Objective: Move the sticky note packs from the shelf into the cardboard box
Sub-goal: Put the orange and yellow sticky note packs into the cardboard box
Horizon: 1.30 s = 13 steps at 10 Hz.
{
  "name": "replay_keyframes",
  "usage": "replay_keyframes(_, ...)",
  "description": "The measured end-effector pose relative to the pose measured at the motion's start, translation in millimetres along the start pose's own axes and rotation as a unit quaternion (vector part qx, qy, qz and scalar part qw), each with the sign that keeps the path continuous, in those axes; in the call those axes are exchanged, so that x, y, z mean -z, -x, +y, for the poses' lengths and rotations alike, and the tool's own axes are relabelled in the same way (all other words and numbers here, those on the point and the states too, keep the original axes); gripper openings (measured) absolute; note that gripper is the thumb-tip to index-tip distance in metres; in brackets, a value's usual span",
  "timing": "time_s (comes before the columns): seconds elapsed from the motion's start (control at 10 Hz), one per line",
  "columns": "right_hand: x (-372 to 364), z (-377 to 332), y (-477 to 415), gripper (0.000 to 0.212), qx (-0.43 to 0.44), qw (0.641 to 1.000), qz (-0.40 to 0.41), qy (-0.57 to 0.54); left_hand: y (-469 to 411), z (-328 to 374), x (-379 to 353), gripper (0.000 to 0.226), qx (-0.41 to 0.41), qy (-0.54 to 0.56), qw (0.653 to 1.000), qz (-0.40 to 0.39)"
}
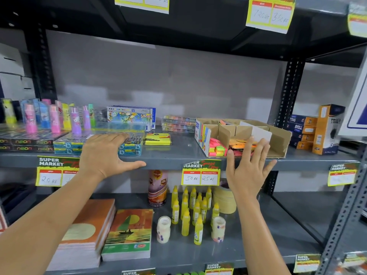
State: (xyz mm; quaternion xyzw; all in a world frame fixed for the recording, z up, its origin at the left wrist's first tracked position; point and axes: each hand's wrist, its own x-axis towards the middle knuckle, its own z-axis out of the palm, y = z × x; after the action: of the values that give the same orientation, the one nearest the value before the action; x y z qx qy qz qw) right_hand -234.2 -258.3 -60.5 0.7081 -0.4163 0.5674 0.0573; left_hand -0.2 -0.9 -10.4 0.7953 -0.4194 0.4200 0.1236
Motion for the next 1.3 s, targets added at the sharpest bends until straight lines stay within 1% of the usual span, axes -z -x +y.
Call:
replay_keyframes(0.1, 2, 0, -4, 0.058, 0.043, 0.999, 0.007, -0.009, 0, 0, 0, 0.103, -0.001, 0.0, 1.0, 0.007)
replay_keyframes(0.2, 2, 3, -7, 0.049, 0.046, 0.998, 0.012, -0.035, -1, 0, 0, 0.103, -0.003, -0.002, 1.0, 0.002)
replay_keyframes(0.3, 2, 6, -3, 0.041, 0.054, 0.996, 0.052, -0.052, 0, 0, -1, 0.102, -0.003, -0.003, 1.0, 0.005)
replay_keyframes(0.5, 3, 7, 0, 0.036, 0.039, 0.991, 0.069, -0.109, 0, 1, -1, 0.1, -0.001, 0.001, 1.0, 0.011)
replay_keyframes(0.6, 5, 12, 5, 0.034, 0.045, 0.987, 0.092, -0.127, 0, 0, -1, 0.101, 0.001, 0.001, 1.0, 0.01)
replay_keyframes(0.8, 5, 12, -2, 0.036, 0.055, 0.984, 0.093, -0.143, 0, -1, -2, 0.102, 0.0, -0.005, 1.0, 0.015)
replay_keyframes(1.0, 2, 12, -18, 0.046, 0.054, 0.99, 0.007, -0.134, 0, -1, -3, 0.101, -0.001, -0.001, 1.0, 0.014)
replay_keyframes(1.1, 3, 14, -17, 0.053, 0.066, 0.991, -0.016, -0.111, -1, -1, -3, 0.101, -0.001, -0.009, 1.0, 0.015)
replay_keyframes(1.2, 6, 12, -14, 0.063, 0.059, 0.989, -0.047, -0.124, 0, 0, -2, 0.101, -0.003, -0.013, 1.0, 0.013)
replay_keyframes(1.3, 12, 15, -5, 0.077, 0.049, 0.981, -0.01, -0.187, 0, 0, -3, 0.1, -0.001, -0.007, 1.0, 0.015)
